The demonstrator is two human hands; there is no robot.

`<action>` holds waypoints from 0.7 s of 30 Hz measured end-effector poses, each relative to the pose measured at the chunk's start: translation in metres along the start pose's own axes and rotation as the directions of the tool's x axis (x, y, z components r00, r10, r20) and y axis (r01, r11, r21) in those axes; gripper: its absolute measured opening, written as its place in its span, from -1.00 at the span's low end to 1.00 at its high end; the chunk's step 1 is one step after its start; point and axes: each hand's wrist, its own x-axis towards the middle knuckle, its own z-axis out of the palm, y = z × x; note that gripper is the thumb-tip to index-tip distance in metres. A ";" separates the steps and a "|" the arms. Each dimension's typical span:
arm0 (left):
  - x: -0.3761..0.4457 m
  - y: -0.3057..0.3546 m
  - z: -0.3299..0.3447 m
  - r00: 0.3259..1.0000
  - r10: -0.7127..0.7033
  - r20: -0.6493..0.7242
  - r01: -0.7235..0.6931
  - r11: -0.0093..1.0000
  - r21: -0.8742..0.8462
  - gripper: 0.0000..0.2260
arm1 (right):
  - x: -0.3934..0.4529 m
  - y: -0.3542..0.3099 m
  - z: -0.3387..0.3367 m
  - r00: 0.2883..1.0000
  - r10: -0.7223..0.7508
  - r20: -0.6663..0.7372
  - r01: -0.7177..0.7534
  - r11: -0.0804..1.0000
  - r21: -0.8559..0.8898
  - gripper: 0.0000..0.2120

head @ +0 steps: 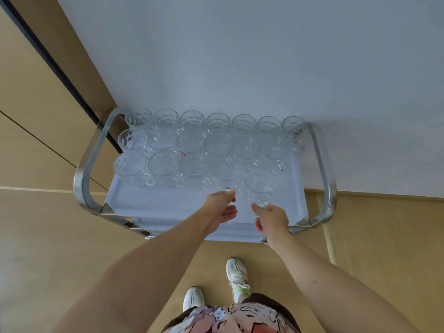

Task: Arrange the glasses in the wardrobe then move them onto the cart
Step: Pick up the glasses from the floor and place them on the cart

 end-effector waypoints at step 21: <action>0.037 -0.034 0.040 0.994 -0.015 -0.104 0.001 0.991 -0.136 -0.78 | 0.057 0.014 -0.021 0.963 -0.227 0.143 0.255 0.941 -0.221 -0.59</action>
